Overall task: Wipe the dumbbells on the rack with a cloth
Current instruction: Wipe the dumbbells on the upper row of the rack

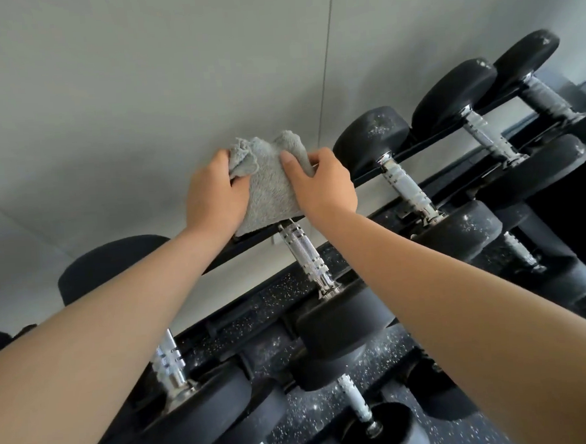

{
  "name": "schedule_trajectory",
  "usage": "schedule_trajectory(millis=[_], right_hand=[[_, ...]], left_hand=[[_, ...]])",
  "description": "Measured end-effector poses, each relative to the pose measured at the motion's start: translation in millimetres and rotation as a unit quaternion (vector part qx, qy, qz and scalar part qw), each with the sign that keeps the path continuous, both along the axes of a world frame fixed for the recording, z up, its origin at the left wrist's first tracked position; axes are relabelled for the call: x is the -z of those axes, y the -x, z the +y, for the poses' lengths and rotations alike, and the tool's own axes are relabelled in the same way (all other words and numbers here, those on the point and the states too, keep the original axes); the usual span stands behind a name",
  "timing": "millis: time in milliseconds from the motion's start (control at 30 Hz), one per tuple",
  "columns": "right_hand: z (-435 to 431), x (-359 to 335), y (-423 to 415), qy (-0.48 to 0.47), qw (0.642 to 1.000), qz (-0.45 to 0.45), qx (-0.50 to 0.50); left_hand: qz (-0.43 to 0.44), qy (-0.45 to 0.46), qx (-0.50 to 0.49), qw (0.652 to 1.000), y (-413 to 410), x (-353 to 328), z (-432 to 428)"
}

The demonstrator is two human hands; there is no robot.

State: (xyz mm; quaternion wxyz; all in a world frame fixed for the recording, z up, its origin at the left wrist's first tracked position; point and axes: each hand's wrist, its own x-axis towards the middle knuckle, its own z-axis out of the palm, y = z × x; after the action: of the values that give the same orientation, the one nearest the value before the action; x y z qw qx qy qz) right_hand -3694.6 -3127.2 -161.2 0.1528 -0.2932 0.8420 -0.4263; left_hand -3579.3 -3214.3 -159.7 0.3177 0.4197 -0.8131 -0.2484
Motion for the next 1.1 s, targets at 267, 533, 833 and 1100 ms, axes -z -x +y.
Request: schedule_trajectory(millis=[267,533,833,1100], right_hand=[[23.5,47.1,-29.1,-0.103,0.972,-0.189,0.099],[22.1,56.9,-42.9,-0.164,0.975,-0.143,0.048],[14.1,73.1,-37.6,-0.163,0.979,-0.107,0.057],[18.6,58.5,-40.1,-0.136,0.979,-0.113,0.098]], left_hand=[[-0.032,0.019,-0.070,0.997,-0.5,-3.0,1.8],[-0.141,0.363,0.158,0.907,16.0,6.1,0.3],[-0.390,0.247,0.226,0.858,29.4,-6.3,-1.9],[-0.383,0.170,0.241,0.876,53.2,-19.5,-9.9]])
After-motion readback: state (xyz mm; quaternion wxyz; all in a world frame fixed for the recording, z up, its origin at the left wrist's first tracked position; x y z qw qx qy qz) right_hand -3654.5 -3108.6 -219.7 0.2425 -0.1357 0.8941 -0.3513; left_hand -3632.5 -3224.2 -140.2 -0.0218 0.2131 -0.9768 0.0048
